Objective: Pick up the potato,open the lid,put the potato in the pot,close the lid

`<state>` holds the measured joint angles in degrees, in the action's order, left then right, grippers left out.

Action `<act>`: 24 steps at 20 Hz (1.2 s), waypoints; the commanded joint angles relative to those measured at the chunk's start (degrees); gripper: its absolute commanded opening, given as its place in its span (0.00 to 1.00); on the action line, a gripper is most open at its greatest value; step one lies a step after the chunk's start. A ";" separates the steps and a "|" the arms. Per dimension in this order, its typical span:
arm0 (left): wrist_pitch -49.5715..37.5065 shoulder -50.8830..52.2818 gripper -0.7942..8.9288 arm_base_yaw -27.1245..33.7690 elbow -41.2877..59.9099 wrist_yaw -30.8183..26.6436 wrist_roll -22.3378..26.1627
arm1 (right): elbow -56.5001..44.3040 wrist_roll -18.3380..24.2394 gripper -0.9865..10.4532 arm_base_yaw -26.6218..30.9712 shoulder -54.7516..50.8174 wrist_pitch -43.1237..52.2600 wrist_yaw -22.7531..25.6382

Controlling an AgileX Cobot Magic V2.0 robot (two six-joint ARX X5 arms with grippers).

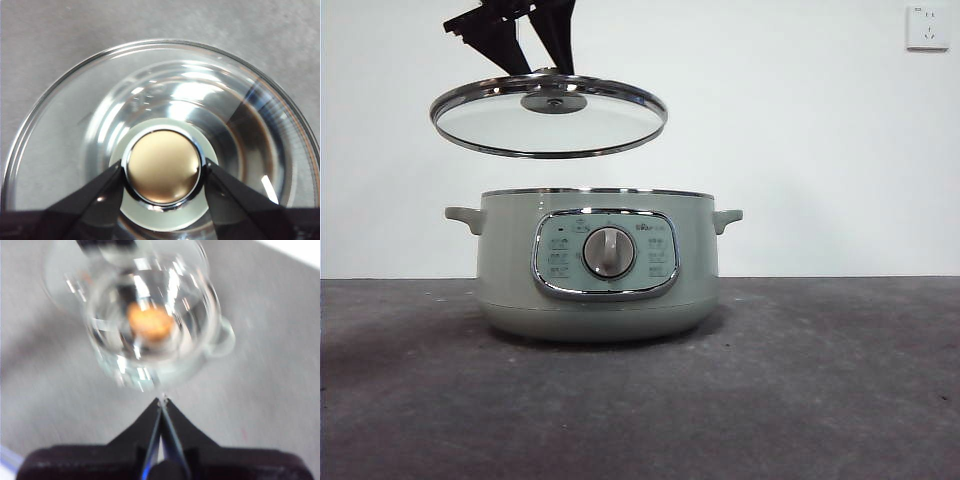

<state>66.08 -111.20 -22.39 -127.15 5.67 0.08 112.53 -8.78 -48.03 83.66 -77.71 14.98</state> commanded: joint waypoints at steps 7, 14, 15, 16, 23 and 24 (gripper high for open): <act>-0.55 -0.35 0.07 -5.84 -0.79 -2.71 -2.03 | -31.47 -9.49 0.08 -0.02 -22.32 -1.44 0.00; 0.20 -4.04 0.07 -7.34 -0.76 -4.20 -2.84 | -36.87 -12.26 0.08 -0.02 -28.44 -1.44 -0.11; 0.63 -4.59 0.07 -7.32 -0.76 -4.22 -2.86 | -36.87 -12.26 0.08 -0.02 -28.55 -1.44 -0.04; 0.83 -5.29 0.07 -7.32 -0.76 -4.20 -2.84 | -36.87 -12.26 0.08 -0.02 -28.59 -1.44 0.00; 1.01 -9.33 0.07 -7.67 -0.76 -6.36 -2.78 | -36.98 -12.07 0.08 -0.02 -28.55 -1.44 0.04; 1.36 -9.84 0.07 -7.67 -0.76 -7.26 -2.58 | -36.98 -12.04 0.08 -0.02 -28.55 -1.44 0.07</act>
<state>67.35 -119.59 -29.78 -127.85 -1.17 -2.59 76.05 -20.38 -47.99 55.16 -77.73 14.98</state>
